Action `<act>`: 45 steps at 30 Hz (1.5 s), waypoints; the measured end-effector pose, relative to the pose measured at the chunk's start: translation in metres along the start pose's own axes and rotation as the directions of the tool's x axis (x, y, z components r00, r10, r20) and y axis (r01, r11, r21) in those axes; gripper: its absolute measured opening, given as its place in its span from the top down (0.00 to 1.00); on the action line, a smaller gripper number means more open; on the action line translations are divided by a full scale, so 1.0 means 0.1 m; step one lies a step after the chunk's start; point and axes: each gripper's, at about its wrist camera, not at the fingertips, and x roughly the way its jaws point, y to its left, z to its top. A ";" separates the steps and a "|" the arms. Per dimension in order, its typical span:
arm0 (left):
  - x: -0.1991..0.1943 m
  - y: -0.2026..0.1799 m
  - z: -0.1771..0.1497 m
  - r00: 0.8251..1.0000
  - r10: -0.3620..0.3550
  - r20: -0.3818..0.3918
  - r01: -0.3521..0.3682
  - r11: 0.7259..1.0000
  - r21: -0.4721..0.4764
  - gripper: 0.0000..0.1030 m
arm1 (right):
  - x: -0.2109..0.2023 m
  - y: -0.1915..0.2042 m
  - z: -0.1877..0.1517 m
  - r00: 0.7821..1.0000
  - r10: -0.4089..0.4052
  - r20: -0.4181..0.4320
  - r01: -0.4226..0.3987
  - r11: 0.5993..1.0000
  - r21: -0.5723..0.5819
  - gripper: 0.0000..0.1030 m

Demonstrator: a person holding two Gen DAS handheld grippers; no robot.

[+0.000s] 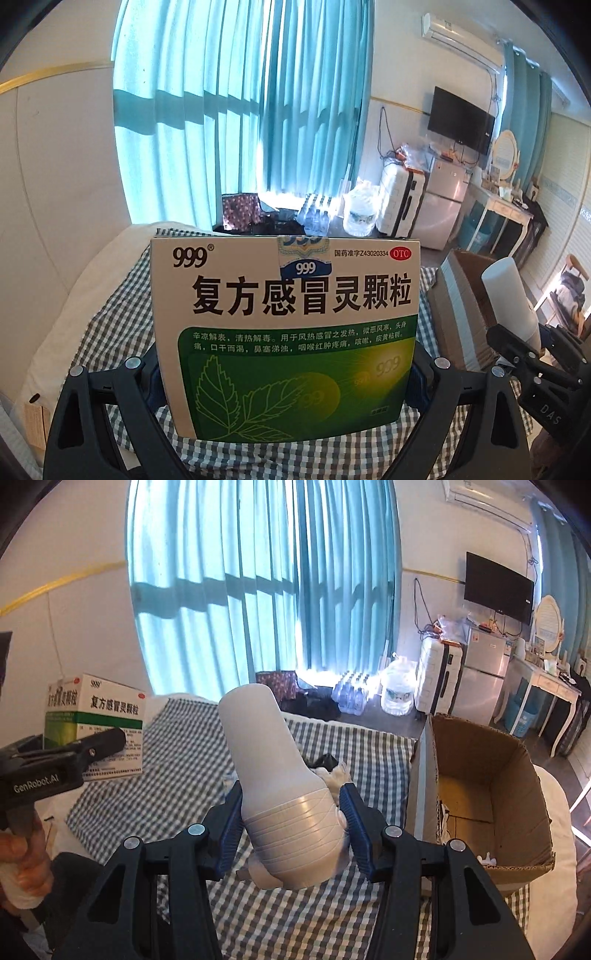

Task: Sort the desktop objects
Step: 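Lift and carry the white bottle and green medicine box over the cardboard box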

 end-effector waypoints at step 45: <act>0.76 -1.81 0.09 0.979 -0.184 -0.084 0.198 0.958 0.207 0.07 | -0.03 -1.82 -0.07 0.986 -0.169 0.003 0.165 0.962 0.217 0.51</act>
